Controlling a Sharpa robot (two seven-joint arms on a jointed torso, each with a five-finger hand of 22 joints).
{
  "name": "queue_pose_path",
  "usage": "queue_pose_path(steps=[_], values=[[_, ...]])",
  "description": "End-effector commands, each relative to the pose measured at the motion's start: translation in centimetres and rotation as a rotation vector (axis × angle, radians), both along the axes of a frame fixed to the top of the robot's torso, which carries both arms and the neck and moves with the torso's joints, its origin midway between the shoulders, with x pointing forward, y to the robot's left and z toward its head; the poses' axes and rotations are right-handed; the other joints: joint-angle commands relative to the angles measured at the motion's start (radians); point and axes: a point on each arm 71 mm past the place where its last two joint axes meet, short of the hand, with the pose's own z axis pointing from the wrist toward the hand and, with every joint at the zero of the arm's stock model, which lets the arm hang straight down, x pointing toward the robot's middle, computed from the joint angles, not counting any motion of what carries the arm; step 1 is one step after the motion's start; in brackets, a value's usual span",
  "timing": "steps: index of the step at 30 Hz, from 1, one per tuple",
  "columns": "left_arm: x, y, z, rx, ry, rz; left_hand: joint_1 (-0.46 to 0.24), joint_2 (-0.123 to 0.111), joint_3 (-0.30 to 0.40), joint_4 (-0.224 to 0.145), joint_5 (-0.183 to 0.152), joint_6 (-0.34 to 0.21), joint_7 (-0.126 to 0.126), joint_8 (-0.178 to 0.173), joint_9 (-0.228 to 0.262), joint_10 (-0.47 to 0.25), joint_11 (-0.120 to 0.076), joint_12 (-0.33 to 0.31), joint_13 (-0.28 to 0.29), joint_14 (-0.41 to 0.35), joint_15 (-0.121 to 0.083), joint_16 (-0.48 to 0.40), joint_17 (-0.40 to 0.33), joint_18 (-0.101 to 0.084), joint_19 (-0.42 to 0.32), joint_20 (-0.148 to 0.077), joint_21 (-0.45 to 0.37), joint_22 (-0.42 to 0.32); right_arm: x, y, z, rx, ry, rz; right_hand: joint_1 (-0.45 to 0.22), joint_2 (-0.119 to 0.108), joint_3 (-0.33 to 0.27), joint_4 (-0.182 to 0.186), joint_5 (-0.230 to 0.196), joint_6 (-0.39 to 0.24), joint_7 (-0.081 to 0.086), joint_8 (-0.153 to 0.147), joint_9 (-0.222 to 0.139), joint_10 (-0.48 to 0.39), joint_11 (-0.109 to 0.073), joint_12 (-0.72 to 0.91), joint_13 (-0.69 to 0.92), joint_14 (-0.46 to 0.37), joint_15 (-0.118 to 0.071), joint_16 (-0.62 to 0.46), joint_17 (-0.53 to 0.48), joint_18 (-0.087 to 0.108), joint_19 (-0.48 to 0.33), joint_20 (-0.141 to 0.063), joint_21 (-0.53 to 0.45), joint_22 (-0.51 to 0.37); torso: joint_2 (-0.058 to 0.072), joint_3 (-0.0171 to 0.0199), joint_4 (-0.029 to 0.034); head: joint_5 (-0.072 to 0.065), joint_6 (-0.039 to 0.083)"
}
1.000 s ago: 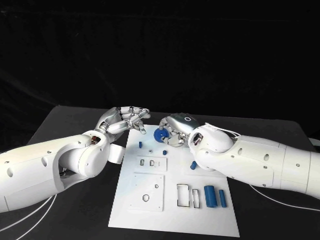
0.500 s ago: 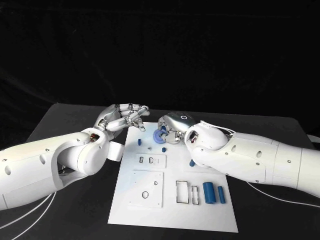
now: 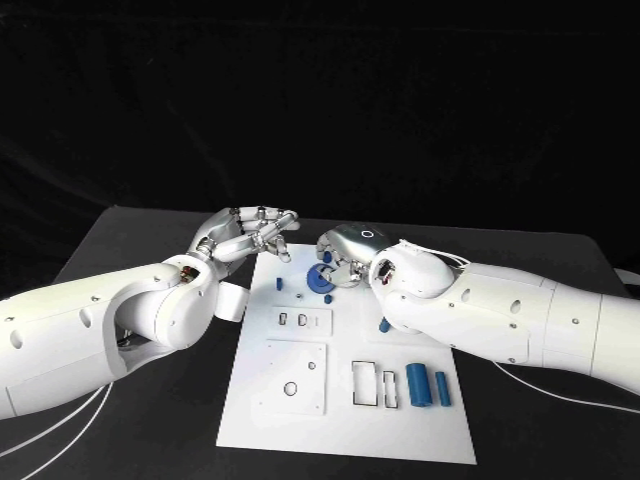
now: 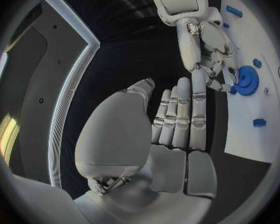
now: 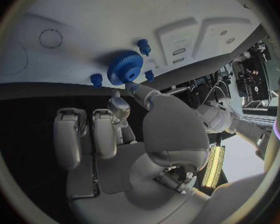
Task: Assemble the parts on the task board
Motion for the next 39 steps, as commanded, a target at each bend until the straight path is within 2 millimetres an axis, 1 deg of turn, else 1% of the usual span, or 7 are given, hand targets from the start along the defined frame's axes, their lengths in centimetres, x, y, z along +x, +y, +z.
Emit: queue_pose_path(steps=[1,4,11,23,29,31,39], values=[[0.0,-0.2,0.1,-0.010,-0.006,-0.011,-0.002,0.009,-0.003,-0.002,-0.004,-0.006,-0.002,0.004,0.001,-0.008,0.000,0.004,0.001,-0.007,0.002,0.004,0.001,0.005,-0.006,0.002,0.006,0.002,0.1,-0.4,-0.5,-0.037,0.013,-0.018,-0.008,-0.009,0.004,-0.001,-0.006,-0.015,0.004,-0.013,-0.003,-0.007,0.006,-0.006,-0.002,0.046,0.004,-0.003,-0.003,-0.011,-0.004,0.006,-0.008,0.105,0.000,0.0005,0.0006,-0.001,0.002],[0.0,-0.2,0.1,-0.010,-0.006,-0.011,-0.002,0.009,-0.003,-0.002,-0.004,-0.006,-0.002,0.004,0.001,-0.008,0.000,0.004,0.001,-0.007,0.002,0.004,0.001,0.005,-0.006,0.002,0.006,0.002,0.1,-0.5,-0.4,-0.020,-0.002,-0.017,-0.009,-0.010,0.006,-0.001,-0.006,-0.021,0.007,-0.019,-0.004,-0.008,0.008,-0.007,-0.003,0.046,0.006,-0.003,-0.004,-0.010,-0.005,0.007,-0.009,0.104,0.000,-0.0005,0.0010,-0.002,0.004],[0.0,-0.2,0.1,-0.009,-0.006,-0.010,-0.002,0.009,-0.003,-0.002,-0.004,-0.006,-0.002,0.004,0.001,-0.008,0.000,0.004,0.001,-0.007,0.002,0.004,0.001,0.005,-0.006,0.002,0.006,0.002,-0.1,-0.8,0.3,0.069,-0.066,0.000,-0.006,-0.009,0.009,-0.002,-0.004,-0.025,0.008,-0.023,-0.004,-0.006,0.009,-0.004,0.002,0.047,0.007,-0.001,0.001,-0.012,0.000,0.009,-0.005,0.111,0.000,-0.0002,0.0003,0.000,0.009],[0.1,0.0,0.1,-0.008,-0.007,-0.006,-0.002,0.010,-0.003,-0.003,-0.004,-0.007,-0.002,0.005,0.002,-0.010,0.000,0.007,0.001,-0.009,0.002,0.005,0.001,0.005,-0.009,0.002,0.009,0.003,-1.5,-1.5,1.2,0.199,-0.105,0.055,-0.013,-0.017,0.005,0.000,-0.004,-0.029,0.011,-0.031,-0.004,0.009,0.012,0.012,0.021,0.049,0.010,0.003,0.010,-0.015,0.007,0.011,0.002,0.122,-0.001,-0.0008,-0.0007,0.002,0.013],[0.1,0.1,0.1,-0.007,-0.007,-0.003,-0.002,0.010,-0.003,-0.003,-0.004,-0.007,-0.002,0.005,0.002,-0.010,0.000,0.007,0.001,-0.009,0.002,0.005,0.001,0.005,-0.009,0.002,0.009,0.003,-2.0,-1.7,0.9,0.162,-0.045,0.071,-0.022,-0.028,-0.003,0.003,-0.005,-0.032,0.012,-0.038,-0.004,0.006,0.014,0.011,0.019,0.049,0.012,0.002,0.009,-0.014,0.004,0.014,-0.001,0.118,-0.001,-0.0010,-0.0031,0.003,0.013],[0.1,0.1,0.1,-0.007,-0.007,-0.003,-0.002,0.010,-0.003,-0.003,-0.004,-0.007,-0.002,0.005,0.002,-0.010,0.000,0.007,0.001,-0.009,0.002,0.005,0.001,0.005,-0.009,0.002,0.009,0.003,-2.1,-1.7,0.6,0.138,-0.020,0.075,-0.023,-0.030,-0.004,0.003,-0.005,-0.032,0.012,-0.039,-0.004,0.006,0.014,0.011,0.019,0.049,0.012,0.002,0.009,-0.014,0.004,0.014,-0.001,0.118,0.000,-0.0007,-0.0013,0.002,0.014],[0.1,0.2,0.1,-0.006,-0.007,-0.002,-0.002,0.010,-0.003,-0.003,-0.004,-0.007,-0.002,0.005,0.002,-0.010,0.000,0.007,0.001,-0.009,0.002,0.005,0.001,0.005,-0.009,0.002,0.009,0.003,-2.5,-1.6,-0.1,0.056,0.040,0.073,-0.021,-0.050,-0.021,-0.003,-0.020,-0.047,0.015,-0.056,-0.002,-0.020,0.018,-0.007,-0.002,0.045,0.015,-0.003,-0.002,-0.009,-0.008,0.017,-0.014,0.102,0.000,-0.0009,-0.0004,0.000,0.014]])
